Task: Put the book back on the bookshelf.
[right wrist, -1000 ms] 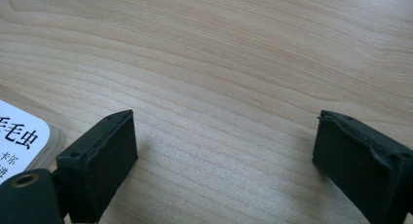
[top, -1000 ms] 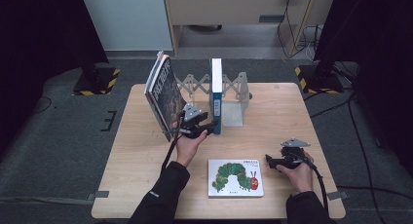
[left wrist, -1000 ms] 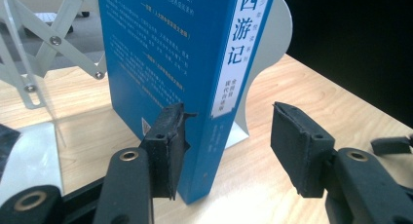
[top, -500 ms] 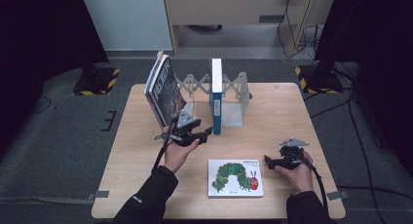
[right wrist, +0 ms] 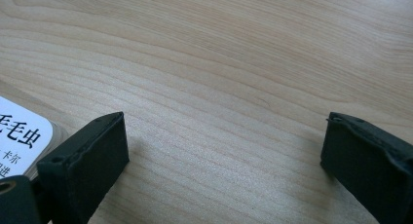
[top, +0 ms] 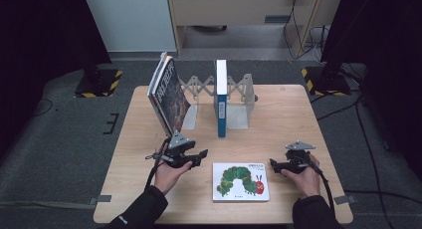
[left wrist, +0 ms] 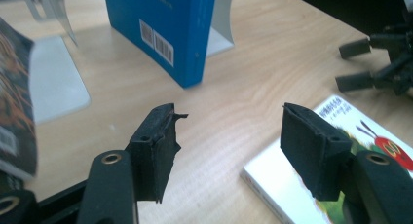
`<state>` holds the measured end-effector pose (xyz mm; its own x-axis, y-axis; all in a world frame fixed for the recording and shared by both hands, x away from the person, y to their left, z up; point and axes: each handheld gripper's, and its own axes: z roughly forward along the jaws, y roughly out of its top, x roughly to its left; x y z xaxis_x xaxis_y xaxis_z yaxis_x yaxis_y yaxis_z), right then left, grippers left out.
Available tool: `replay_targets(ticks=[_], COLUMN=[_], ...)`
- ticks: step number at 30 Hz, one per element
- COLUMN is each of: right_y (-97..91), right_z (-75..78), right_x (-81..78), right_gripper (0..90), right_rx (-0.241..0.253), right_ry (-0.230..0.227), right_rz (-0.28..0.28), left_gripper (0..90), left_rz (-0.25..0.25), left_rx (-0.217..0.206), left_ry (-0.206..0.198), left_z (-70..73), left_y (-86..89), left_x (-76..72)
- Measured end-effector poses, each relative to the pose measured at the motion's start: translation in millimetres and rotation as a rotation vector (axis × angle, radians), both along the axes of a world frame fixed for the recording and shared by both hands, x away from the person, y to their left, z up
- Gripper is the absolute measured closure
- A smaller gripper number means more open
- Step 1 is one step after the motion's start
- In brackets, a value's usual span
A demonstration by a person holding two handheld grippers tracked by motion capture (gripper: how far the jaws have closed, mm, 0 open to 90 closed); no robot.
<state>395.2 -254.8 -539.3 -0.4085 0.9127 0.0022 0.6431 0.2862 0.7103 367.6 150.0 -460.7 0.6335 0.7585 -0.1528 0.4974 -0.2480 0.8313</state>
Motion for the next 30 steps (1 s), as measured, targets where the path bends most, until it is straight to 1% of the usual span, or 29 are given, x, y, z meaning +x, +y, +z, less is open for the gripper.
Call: replay_targets(ticks=[2,5,8,11,12,15,17,20,22,23,25,27,28,30], right_y=[0.1,0.3,-1.1,-2.0,-2.3,-1.1,0.4,2.7,5.1,6.4,9.2,11.5,12.6,14.9], right_z=[0.1,0.5,3.3,6.5,7.5,11.1,15.1,20.1,23.1,24.5,26.0,27.4,28.3,29.7], right_x=[-0.5,-1.9,-3.4,-6.4,-7.6,-12.2,-16.8,-23.0,-27.0,-28.8,-32.3,-35.6,-37.7,-41.0], right_gripper=[4.4,6.2,13.9,18.4,20.2,21.8,22.5,24.0,25.7,26.1,27.0,28.5,29.8,32.0], right_rx=[-0.001,0.002,-0.002,-0.008,-0.016,-0.008,0.019,0.054,0.071,0.078,0.091,0.104,0.111,0.14], right_ry=[-0.001,-0.002,0.004,0.022,0.024,0.022,0.017,0.004,-0.006,-0.007,-0.015,-0.014,-0.016,0.004], right_rz=[-0.003,-0.012,-0.017,-0.022,-0.018,-0.011,-0.015,-0.001,0.015,0.027,0.041,0.048,0.056,0.066], left_gripper=[36.9,35.7,33.5,30.9,30.5,29.5,27.7,25.4,25.2,25.1,25.0,24.5,24.2,23.2], left_rz=[-0.006,-0.012,-0.01,-0.017,-0.018,-0.019,-0.017,-0.011,-0.003,0.001,0.001,0.002,0.001,0.003], left_rx=[0.012,0.014,0.018,0.061,0.072,0.107,0.13,0.182,0.184,0.185,0.202,0.209,0.214,0.214], left_ry=[0.012,0.032,0.066,0.077,0.08,0.1,0.11,0.114,0.138,0.142,0.141,0.141,0.133,0.123], left_z=[-7.7,-17.8,-27.5,-35.5,-38.3,-46.5,-50.6,-56.8,-60.9,-61.9,-64.0,-65.5,-66.3,-67.5], left_y=[-0.2,-1.1,-1.3,-2.5,-2.8,-2.4,-0.8,1.6,4.3,4.7,5.2,5.5,5.4,5.3], left_x=[-4.5,-7.4,-7.0,-6.3,-6.3,-6.6,-5.4,-3.4,-2.1,-2.0,-1.7,-1.9,-2.0,-2.6])
